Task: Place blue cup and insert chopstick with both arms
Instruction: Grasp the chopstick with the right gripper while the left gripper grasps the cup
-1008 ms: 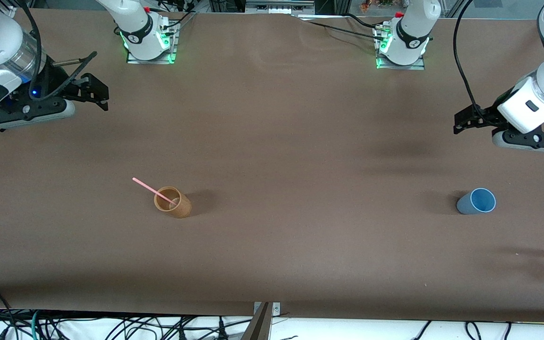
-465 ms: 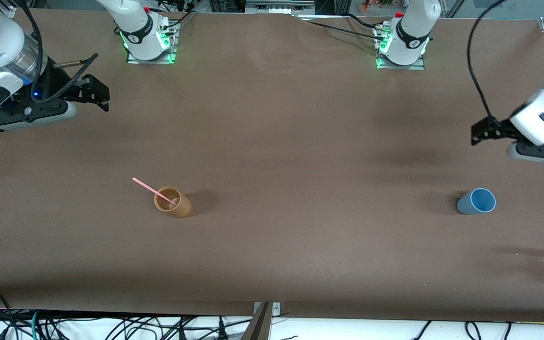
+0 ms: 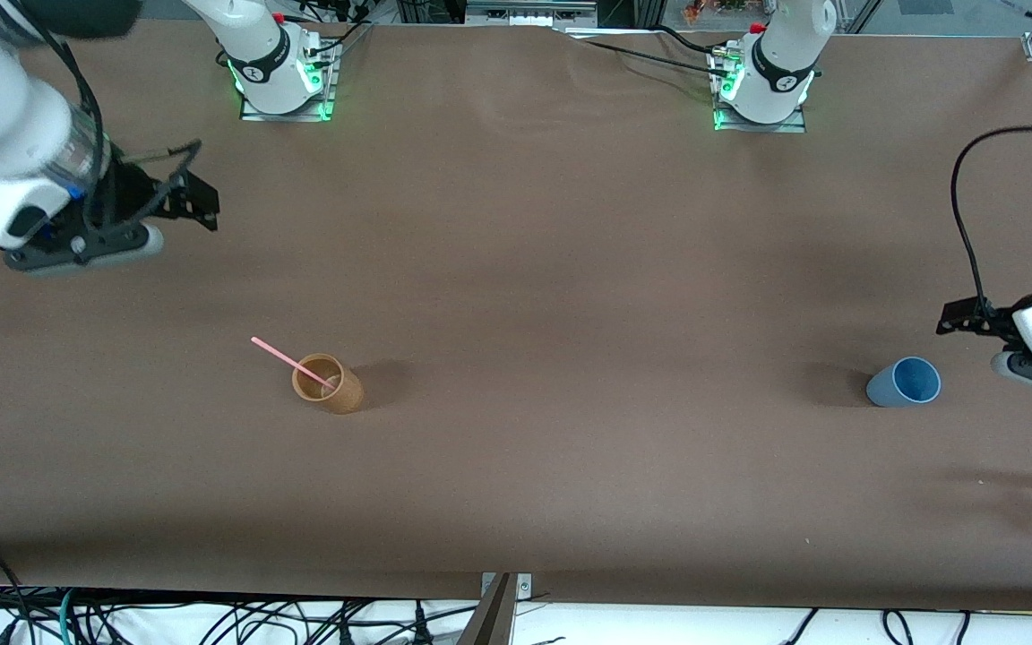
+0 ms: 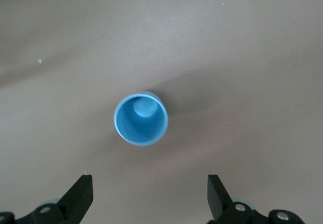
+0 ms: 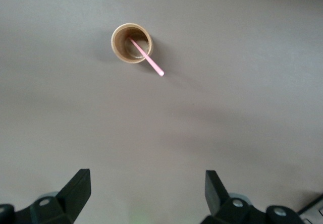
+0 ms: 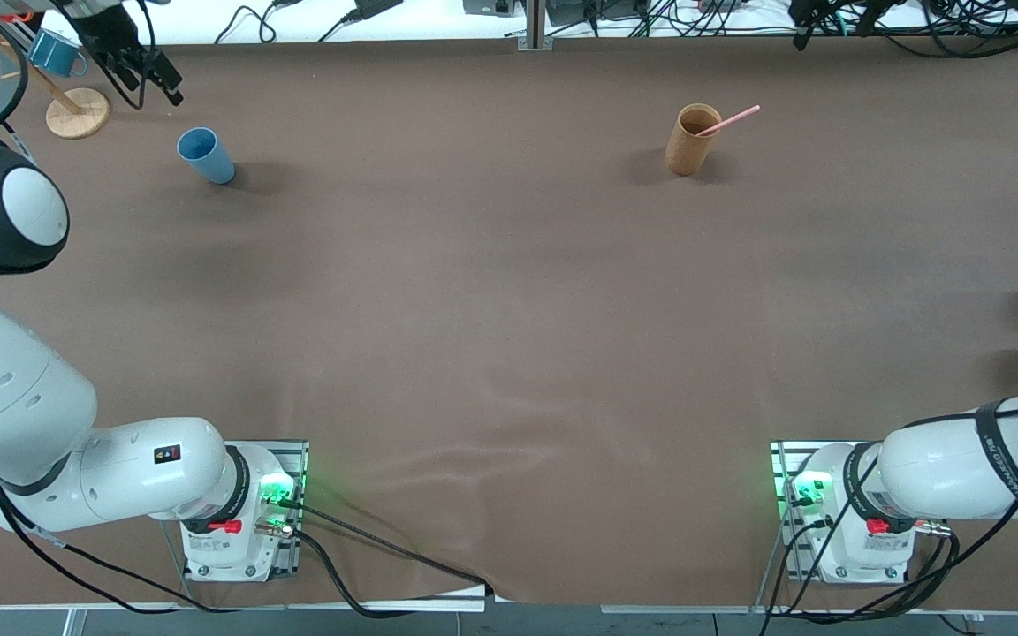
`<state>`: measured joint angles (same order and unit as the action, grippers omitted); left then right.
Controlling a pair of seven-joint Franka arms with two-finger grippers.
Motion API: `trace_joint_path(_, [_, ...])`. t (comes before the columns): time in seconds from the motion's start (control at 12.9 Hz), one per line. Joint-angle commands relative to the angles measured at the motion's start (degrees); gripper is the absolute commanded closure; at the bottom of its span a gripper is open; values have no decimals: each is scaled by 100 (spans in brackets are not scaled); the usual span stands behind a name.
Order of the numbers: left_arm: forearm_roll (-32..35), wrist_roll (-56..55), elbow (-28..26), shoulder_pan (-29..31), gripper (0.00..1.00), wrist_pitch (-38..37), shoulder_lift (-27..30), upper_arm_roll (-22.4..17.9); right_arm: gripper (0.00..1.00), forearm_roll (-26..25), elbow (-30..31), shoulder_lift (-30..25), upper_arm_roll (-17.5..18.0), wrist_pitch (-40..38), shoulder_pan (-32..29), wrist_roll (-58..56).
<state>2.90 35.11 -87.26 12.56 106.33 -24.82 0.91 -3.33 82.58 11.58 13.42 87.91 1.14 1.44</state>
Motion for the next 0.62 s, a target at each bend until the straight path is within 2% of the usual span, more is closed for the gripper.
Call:
trace_joint_path(0.0, [342, 505, 227, 97, 0, 369, -391, 50, 0, -395, -85, 807, 37, 602, 210, -108])
trace_joint_path(0.23, [519, 602, -26, 132, 0, 1185, -760, 50, 0, -922, -93, 1625, 37, 1358, 544, -126])
trace_joint_path(0.39, [563, 707, -264, 193, 0, 1643, -909, 50, 0, -1012, -111, 1960, 37, 1605, 615, -170])
trace_joint_path(0.54, [563, 1005, -274, 290, 4, 2196, -1199, 50, 0, -1030, -120, 2180, 29, 1861, 615, -485])
